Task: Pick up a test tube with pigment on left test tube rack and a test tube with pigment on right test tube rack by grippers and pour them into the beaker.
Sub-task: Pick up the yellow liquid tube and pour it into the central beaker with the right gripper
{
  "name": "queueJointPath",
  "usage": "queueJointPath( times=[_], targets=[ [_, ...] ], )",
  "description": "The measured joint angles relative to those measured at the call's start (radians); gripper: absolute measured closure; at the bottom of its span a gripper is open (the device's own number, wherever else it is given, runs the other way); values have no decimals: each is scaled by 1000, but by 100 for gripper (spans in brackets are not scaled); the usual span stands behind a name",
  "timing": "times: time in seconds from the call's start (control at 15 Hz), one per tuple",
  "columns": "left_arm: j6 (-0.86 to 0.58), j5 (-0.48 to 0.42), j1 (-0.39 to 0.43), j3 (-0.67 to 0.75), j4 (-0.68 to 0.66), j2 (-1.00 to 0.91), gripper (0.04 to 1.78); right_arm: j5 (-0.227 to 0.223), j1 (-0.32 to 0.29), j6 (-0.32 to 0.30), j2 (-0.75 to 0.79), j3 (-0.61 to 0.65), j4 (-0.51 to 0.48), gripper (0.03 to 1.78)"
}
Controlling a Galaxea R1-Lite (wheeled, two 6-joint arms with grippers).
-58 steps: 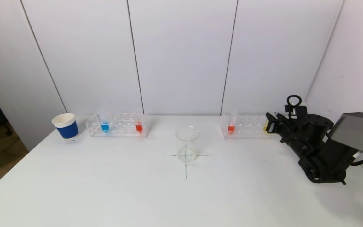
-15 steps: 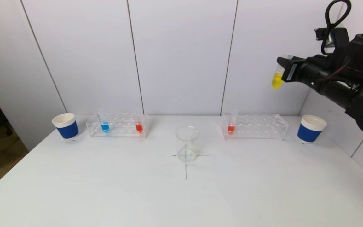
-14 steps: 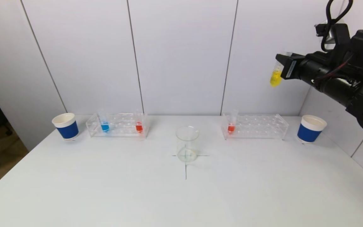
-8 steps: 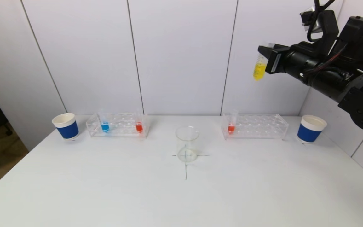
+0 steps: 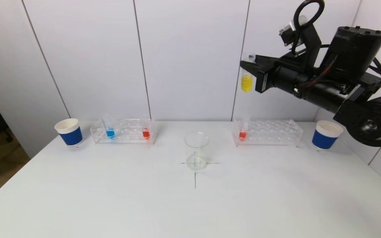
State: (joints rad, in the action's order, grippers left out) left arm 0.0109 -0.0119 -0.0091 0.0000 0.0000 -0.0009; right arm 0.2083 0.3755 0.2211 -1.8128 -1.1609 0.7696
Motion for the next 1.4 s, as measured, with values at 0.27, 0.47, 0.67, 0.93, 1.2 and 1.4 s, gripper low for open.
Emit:
queueJointPath(
  times=[0.27, 0.47, 0.67, 0.93, 1.2, 1.4],
  targets=[
    [0, 0, 0, 0, 0, 0, 6, 53, 9, 69, -69, -19, 15, 136],
    [0, 0, 0, 0, 0, 0, 6, 118, 9, 163, -126, -53, 16, 136],
    [0, 0, 0, 0, 0, 0, 6, 163, 14, 278, -167, -73, 15, 136],
    [0, 0, 0, 0, 0, 0, 6, 247, 16, 401, -190, -81, 13, 136],
    [0, 0, 0, 0, 0, 0, 6, 290, 20, 509, -207, -117, 0, 136],
    [0, 0, 0, 0, 0, 0, 6, 310, 35, 574, -221, -131, -2, 136]
  ],
)
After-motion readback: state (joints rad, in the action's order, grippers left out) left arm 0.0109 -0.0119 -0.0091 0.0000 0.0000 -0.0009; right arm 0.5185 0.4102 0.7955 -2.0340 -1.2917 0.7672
